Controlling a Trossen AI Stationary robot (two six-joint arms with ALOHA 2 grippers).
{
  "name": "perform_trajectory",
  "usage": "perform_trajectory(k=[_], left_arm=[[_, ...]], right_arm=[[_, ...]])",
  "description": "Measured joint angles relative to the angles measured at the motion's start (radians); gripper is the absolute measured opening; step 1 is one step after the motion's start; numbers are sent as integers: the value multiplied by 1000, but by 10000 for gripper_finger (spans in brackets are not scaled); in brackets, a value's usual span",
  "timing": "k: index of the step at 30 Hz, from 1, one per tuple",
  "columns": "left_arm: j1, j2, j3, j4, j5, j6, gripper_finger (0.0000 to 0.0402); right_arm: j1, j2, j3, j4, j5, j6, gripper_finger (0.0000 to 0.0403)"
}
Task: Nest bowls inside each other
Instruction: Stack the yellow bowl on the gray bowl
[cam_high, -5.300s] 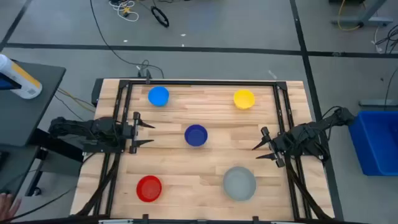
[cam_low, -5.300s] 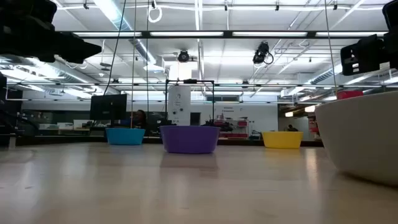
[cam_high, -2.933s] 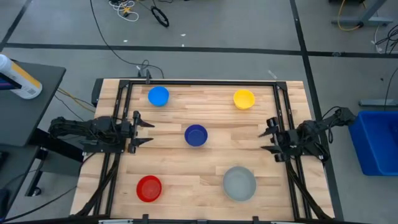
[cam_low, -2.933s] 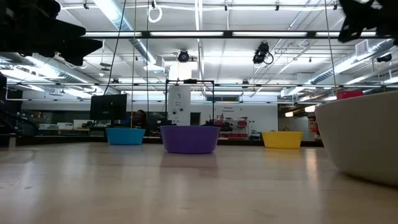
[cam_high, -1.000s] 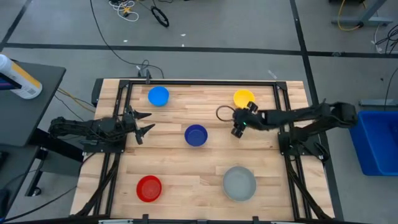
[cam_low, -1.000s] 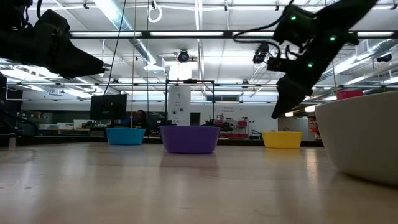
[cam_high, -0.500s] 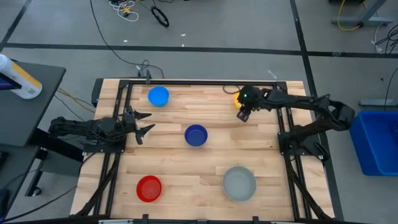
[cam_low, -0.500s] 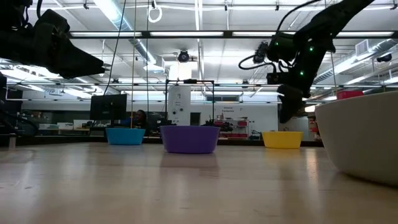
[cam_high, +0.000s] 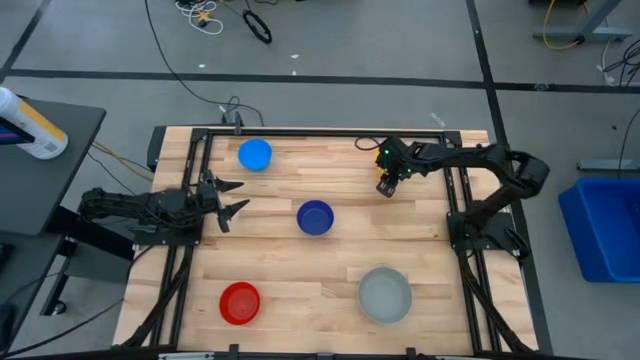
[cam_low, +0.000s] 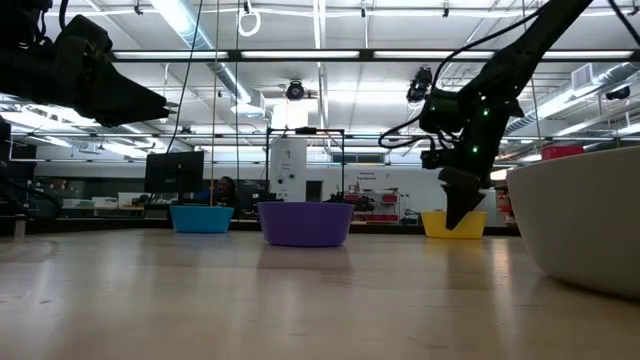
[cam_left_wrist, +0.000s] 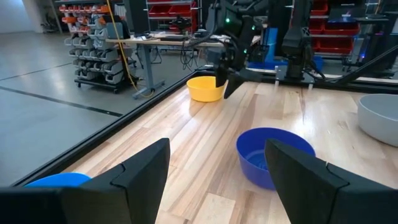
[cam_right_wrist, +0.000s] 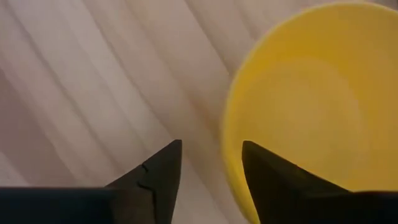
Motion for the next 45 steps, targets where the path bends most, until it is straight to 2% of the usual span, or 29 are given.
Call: perform_trajectory(k=[3, 7, 9, 13, 21, 27, 34, 39, 45], left_arm=[[0, 0, 0, 0, 0, 0, 273], [0, 0, -1, -2, 0, -7, 273], [0, 0, -1, -2, 0, -12, 273], [0, 0, -1, -2, -3, -14, 273], [0, 0, -1, -3, -6, -14, 273], [0, 0, -1, -4, -7, -20, 273], [0, 0, -1, -5, -7, -21, 273], [0, 0, -1, -5, -7, -14, 273], [0, 0, -1, -6, -7, -13, 273]], right_arm=[[18, 22, 0, -3, -30, -30, 134], [61, 24, 0, -13, -19, -25, 29], [87, 23, 0, -11, 14, -10, 12], [161, 22, 1, -37, 82, 41, 6], [385, -37, 114, -270, 207, 191, 3], [594, -57, 277, -418, 203, 316, 2], [871, -57, 427, -489, 185, 540, 1], [1040, -52, 449, -481, 185, 771, 1], [1200, 30, 450, -444, 154, 986, 1]])
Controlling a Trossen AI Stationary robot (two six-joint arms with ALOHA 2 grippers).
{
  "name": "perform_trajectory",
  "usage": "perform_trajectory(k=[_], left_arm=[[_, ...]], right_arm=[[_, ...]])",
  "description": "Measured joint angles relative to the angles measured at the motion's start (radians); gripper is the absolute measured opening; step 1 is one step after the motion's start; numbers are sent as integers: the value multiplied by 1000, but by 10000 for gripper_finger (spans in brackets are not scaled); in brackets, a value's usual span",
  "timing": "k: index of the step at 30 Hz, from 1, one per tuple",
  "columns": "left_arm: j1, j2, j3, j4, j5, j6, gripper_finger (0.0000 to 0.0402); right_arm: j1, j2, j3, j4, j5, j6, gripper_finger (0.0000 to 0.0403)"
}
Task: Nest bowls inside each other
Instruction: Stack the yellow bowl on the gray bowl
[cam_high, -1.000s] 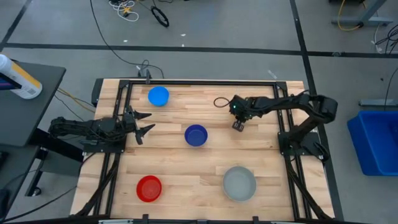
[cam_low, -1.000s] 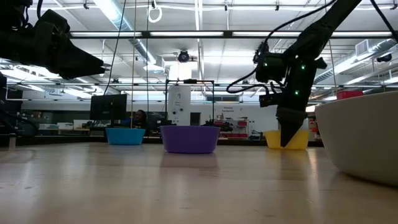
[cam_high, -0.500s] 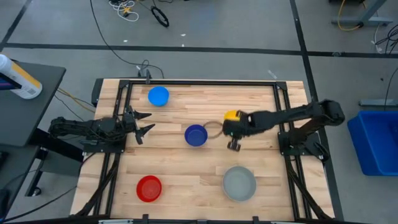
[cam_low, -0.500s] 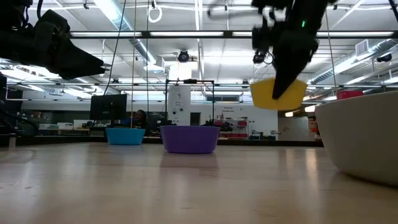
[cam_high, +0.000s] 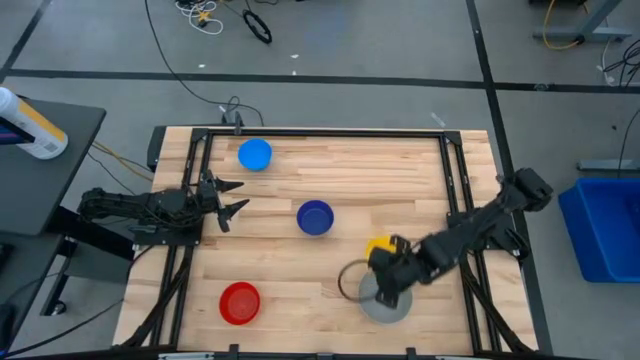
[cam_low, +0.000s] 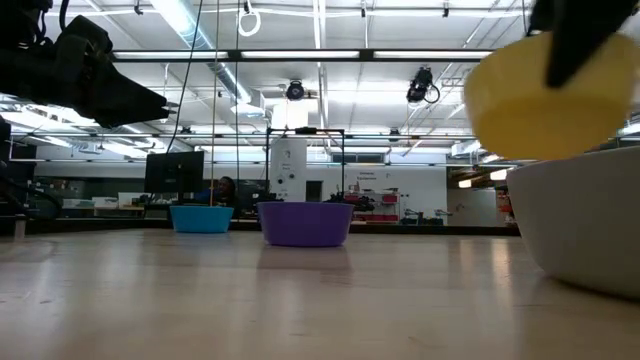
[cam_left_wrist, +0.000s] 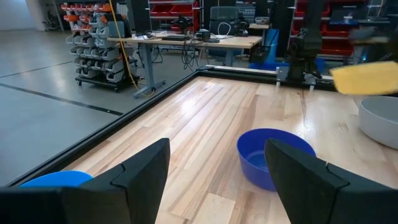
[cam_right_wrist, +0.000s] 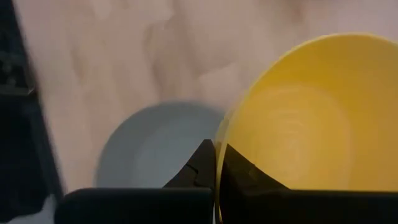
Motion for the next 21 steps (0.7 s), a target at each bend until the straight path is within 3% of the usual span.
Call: perform_trajectory(k=[9, 21], left_arm=[[0, 0, 0, 0, 0, 2, 273], [0, 0, 0, -1, -18, 3, 273]], right_arm=[[89, 88, 0, 65, -74, 132, 1], [114, 89, 112, 49, -62, 102, 1]])
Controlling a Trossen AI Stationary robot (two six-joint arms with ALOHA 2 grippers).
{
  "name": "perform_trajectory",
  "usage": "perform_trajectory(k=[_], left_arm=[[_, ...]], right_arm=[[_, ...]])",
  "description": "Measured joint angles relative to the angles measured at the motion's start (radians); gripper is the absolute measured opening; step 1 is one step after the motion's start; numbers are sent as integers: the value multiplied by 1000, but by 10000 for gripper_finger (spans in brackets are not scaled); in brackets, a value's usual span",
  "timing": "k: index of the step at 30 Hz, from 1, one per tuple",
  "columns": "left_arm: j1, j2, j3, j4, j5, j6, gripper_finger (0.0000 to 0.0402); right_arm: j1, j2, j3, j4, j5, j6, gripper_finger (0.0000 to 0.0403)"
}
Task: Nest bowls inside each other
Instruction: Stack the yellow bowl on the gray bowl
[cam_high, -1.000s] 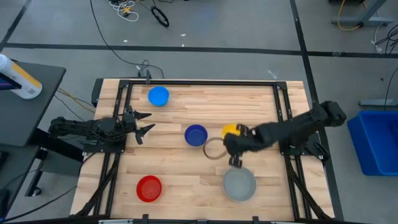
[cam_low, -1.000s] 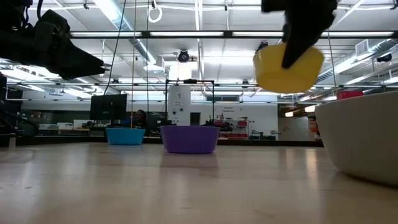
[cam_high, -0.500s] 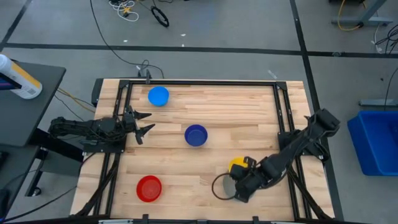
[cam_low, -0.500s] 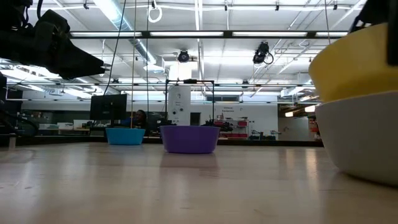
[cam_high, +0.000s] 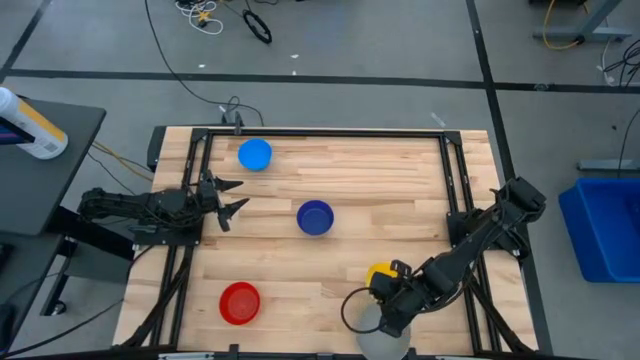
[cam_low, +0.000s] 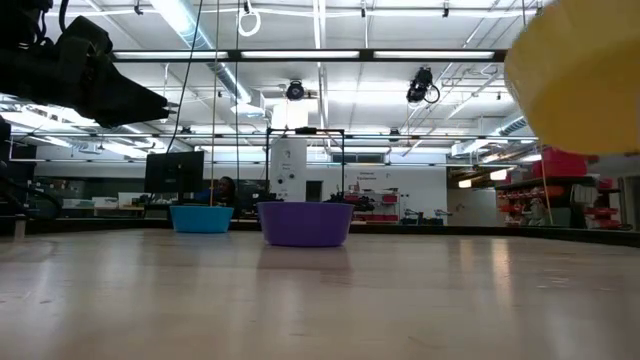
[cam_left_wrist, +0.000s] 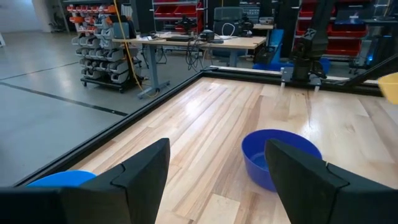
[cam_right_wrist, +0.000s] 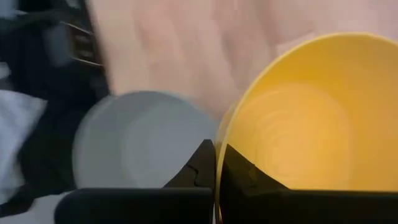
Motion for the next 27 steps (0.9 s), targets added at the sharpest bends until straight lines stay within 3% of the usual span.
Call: perform_trajectory(k=[4, 20, 27], left_arm=[[0, 0, 0, 0, -2, 0, 273], [0, 0, 0, 0, -5, -7, 273], [0, 0, 0, 0, -5, -9, 273]], right_arm=[[9, 0, 16, 70, -63, -7, 1], [106, 21, 83, 189, -121, 86, 1], [82, 119, 48, 260, -277, 102, 1]])
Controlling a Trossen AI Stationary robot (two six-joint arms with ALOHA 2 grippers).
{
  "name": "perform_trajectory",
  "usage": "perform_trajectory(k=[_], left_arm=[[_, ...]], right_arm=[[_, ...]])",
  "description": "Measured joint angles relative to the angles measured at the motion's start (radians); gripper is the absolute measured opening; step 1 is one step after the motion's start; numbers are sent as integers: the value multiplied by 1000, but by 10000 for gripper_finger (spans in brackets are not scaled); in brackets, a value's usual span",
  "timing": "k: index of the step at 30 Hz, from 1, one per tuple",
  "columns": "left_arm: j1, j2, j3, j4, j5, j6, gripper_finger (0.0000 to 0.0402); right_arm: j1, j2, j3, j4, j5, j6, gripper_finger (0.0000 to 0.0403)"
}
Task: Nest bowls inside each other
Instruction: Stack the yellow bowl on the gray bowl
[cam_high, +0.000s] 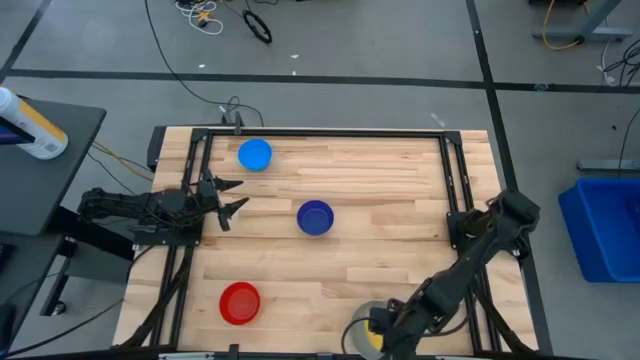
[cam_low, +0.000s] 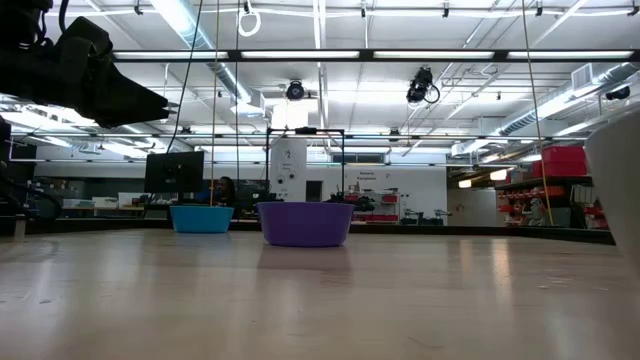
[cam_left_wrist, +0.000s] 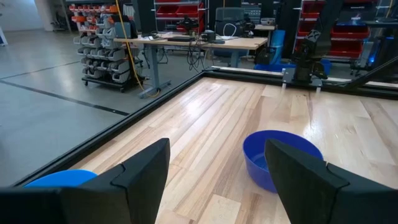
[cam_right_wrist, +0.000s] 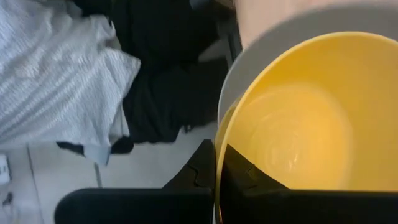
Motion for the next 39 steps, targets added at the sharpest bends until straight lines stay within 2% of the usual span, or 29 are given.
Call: perform_trajectory(k=[20, 24, 28, 33, 39], left_arm=[[0, 0, 0, 0, 0, -3, 273], [0, 0, 0, 0, 0, -3, 273], [0, 0, 0, 0, -2, -3, 273], [0, 0, 0, 0, -13, -3, 273], [0, 0, 0, 0, -22, -2, 273]], right_arm=[[-56, 127, -1, -22, 10, -53, 1], [-80, 147, 2, -120, 67, -55, 1], [-106, 149, 0, -267, 190, -48, 1], [-165, 149, -1, -412, 293, -86, 1], [-245, 149, -1, -456, 351, -171, 5]])
